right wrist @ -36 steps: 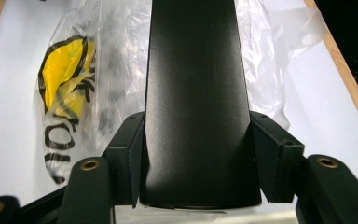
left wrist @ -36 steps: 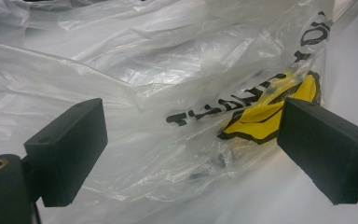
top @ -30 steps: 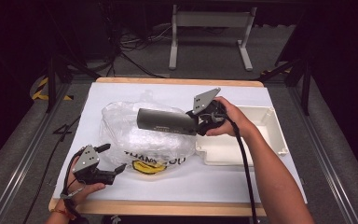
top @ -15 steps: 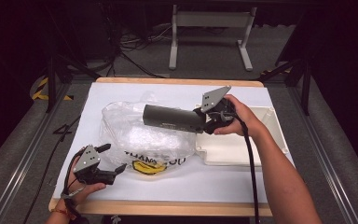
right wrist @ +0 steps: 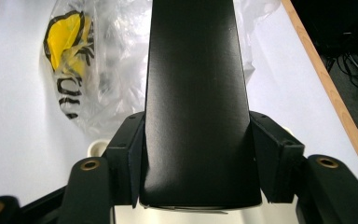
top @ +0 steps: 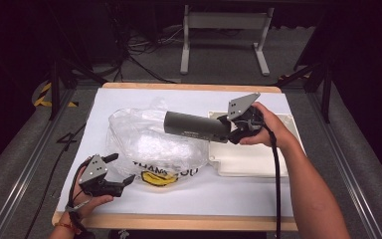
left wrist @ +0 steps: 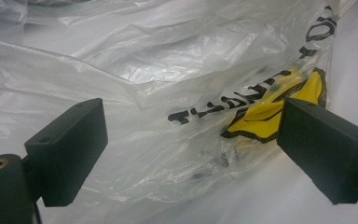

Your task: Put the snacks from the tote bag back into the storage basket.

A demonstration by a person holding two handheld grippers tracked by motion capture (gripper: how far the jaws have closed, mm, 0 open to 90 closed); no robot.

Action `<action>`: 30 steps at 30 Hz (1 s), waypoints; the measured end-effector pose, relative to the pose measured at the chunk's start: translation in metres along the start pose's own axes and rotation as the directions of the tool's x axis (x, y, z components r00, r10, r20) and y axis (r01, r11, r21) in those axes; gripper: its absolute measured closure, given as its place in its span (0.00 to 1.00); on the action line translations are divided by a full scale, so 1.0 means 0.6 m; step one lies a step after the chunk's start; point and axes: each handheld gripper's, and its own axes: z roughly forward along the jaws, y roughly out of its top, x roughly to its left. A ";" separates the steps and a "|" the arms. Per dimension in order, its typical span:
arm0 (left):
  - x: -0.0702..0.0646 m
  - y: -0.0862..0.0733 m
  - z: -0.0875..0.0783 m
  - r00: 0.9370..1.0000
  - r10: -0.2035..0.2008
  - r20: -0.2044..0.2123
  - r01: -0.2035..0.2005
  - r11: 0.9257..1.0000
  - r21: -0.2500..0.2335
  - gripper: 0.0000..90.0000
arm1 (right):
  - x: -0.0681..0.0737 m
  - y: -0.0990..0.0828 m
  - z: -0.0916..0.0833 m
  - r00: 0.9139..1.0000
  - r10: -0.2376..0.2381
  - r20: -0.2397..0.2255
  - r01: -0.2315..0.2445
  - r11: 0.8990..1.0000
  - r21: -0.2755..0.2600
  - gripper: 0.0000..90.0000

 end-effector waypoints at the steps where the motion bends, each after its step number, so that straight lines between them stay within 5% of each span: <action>1: 0.000 0.000 0.000 1.000 0.000 0.001 0.000 1.000 0.000 0.11 | 0.000 -0.003 -0.003 1.000 0.001 0.002 -0.001 1.000 0.002 0.48; 30: 0.000 0.002 0.003 1.000 0.001 0.002 -0.001 1.000 0.002 0.10 | 0.007 -0.078 -0.084 0.996 0.051 0.067 -0.052 0.999 0.012 0.48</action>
